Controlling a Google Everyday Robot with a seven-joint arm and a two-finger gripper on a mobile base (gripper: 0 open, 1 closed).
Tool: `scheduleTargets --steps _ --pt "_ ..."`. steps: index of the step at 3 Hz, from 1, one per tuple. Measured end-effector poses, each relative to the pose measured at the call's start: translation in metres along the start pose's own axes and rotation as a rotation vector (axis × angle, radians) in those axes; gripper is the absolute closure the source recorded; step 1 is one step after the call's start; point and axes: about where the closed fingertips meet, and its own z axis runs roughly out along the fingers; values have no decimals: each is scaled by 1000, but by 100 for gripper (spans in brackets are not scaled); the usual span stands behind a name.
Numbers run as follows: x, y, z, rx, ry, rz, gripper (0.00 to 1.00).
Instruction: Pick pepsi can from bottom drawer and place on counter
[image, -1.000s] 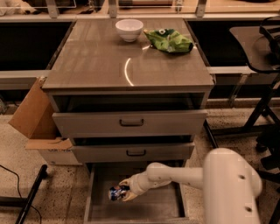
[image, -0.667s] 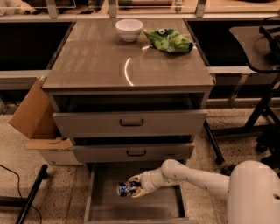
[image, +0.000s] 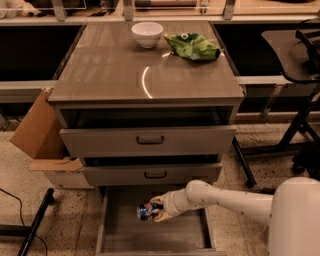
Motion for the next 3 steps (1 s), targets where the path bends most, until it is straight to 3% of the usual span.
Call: scheduleTargets --steps 1,2,3 --pt "-36 -18 -41 66 87 -36 100" --pt "-107 -17 -112 90 126 -146 100" --pt "-149 -35 -170 140 154 -232 100"
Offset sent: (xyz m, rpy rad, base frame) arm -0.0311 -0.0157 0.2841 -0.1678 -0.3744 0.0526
